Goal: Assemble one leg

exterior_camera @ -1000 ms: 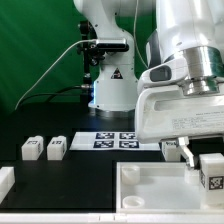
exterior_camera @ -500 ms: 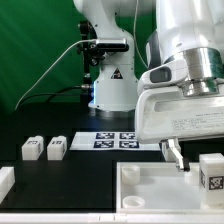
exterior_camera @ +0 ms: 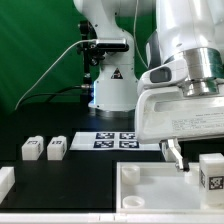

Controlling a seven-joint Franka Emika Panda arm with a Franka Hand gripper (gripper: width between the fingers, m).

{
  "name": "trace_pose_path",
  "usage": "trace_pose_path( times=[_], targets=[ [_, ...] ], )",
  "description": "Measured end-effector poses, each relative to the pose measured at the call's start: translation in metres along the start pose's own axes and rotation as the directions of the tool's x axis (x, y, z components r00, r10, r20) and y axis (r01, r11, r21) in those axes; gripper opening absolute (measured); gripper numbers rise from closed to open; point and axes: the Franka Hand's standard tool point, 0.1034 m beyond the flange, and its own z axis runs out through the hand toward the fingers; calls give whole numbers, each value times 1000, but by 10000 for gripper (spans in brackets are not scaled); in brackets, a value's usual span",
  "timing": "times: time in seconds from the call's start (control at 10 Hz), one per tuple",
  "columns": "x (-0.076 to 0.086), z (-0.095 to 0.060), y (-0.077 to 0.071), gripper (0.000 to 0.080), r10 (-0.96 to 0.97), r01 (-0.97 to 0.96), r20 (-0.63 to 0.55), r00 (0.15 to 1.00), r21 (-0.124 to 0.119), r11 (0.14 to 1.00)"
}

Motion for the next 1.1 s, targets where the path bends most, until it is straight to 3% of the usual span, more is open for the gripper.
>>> trace_pose_path(
  times=[0.2, 0.4, 0.5, 0.7, 0.8, 0.9, 1.0, 1.1],
  targets=[
    [0, 3, 0, 649, 6, -7, 68, 998, 5, 1000],
    [16, 3, 2, 649, 12, -12, 70, 997, 6, 1000],
    [7, 7, 1, 649, 14, -18, 190, 982, 15, 1000],
    [19, 6, 2, 649, 18, -28, 319, 948, 26, 999],
    [8, 5, 1, 649, 19, -37, 438, 899, 33, 999],
    [9, 2, -1, 649, 24, -51, 529, 848, 37, 998],
    [14, 6, -1, 649, 24, -52, 522, 853, 38, 998],
    [10, 5, 0, 649, 43, -69, 541, 840, 29, 997]
  ],
)
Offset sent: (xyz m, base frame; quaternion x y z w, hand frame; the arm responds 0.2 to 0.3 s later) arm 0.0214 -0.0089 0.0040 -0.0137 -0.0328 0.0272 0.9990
